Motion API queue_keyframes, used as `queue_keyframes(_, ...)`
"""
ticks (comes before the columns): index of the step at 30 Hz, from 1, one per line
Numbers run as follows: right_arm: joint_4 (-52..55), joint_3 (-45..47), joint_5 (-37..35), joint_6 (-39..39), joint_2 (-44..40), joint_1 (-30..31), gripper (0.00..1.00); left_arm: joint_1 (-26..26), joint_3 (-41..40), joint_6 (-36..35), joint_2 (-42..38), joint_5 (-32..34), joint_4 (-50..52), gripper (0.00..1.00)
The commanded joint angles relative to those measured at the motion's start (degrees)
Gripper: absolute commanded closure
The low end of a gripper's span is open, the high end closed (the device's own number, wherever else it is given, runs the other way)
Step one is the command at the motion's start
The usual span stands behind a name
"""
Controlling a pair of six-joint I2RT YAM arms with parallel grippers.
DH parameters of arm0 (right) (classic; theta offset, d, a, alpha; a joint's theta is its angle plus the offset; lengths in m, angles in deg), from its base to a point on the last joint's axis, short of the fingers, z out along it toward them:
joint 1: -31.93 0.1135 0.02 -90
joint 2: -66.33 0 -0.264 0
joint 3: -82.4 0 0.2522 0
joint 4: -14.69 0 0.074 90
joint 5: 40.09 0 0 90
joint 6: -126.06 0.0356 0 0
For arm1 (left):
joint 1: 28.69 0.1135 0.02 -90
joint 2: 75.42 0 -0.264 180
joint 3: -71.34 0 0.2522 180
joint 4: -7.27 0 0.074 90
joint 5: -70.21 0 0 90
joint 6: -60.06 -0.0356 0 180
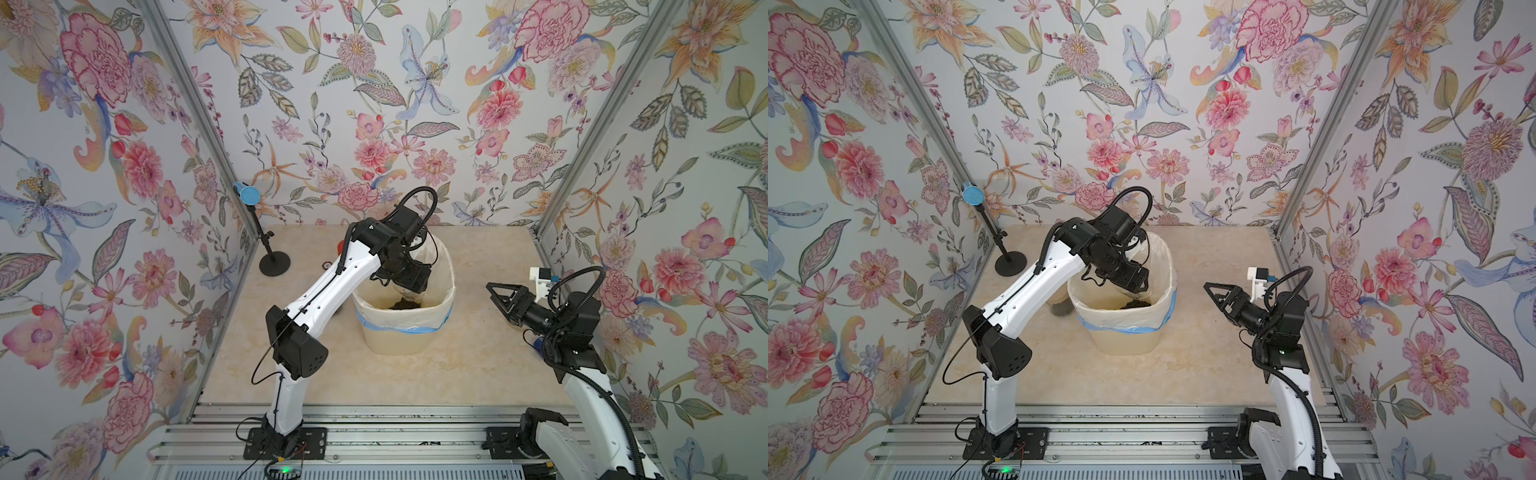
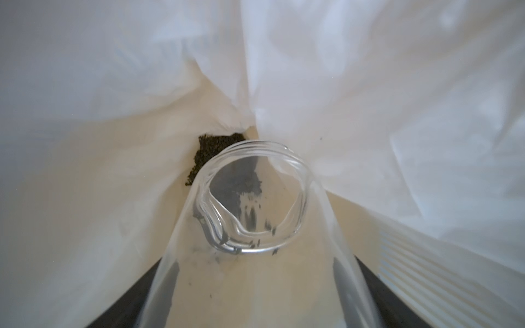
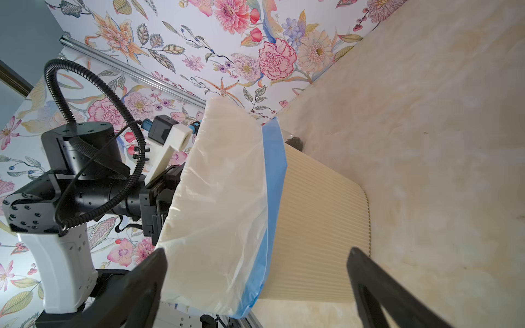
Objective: Empty moldy tea leaves from jars
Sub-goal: Pour the moldy tea leaves from the jar into the trash bin, then place the jar at the center of the board.
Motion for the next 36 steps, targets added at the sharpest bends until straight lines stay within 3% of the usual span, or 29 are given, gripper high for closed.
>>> queue_keyframes(1, 3.7, -2.9, -1.9, -4.2, -1.8, 0.5, 0.0, 1.7, 7.1, 1.8, -1.0, 1.5, -0.5, 0.61)
queue_keyframes(2, 3.8, -3.2, -2.3, -4.6, -1.8, 0.4, 0.0, 4.5, 5.8, 2.2, -1.7, 1.4, -0.6, 0.66)
queue_keyframes(4, 1.7, -3.1, -2.0, -4.1, -2.0, 0.9, 0.0, 3.3, 6.2, 1.8, -1.0, -0.7, -0.5, 0.65)
queue_keyframes(9, 4.6, -6.8, -7.2, -12.9, -5.8, 4.3, 0.0, 4.0, 18.8, 4.7, 0.0, -5.5, -0.6, 0.64)
queue_keyframes(17, -2.9, -13.4, -15.5, -35.3, -4.4, 18.0, 0.0, 4.1, 6.3, 1.5, -11.1, -5.4, -0.6, 0.62)
queue_keyframes(20, 3.9, -19.8, -18.0, -48.7, -0.7, 25.1, 0.0, 4.1, 3.3, 0.4, -13.8, -5.7, -0.5, 0.62)
queue_keyframes(26, 13.4, -27.1, -26.6, -71.5, 5.8, 38.8, 0.0, 4.1, 5.9, 0.5, -13.2, -10.6, -0.8, 0.61)
queue_keyframes(30, 16.6, -31.2, -29.7, -79.0, 10.8, 43.2, 0.0, 4.2, 7.2, 0.5, -12.5, -11.1, -0.7, 0.62)
queue_keyframes(36, 16.3, -34.6, -30.8, -84.3, 16.4, 44.4, 0.0, 4.3, 7.3, 0.7, -12.8, -11.4, -0.7, 0.62)
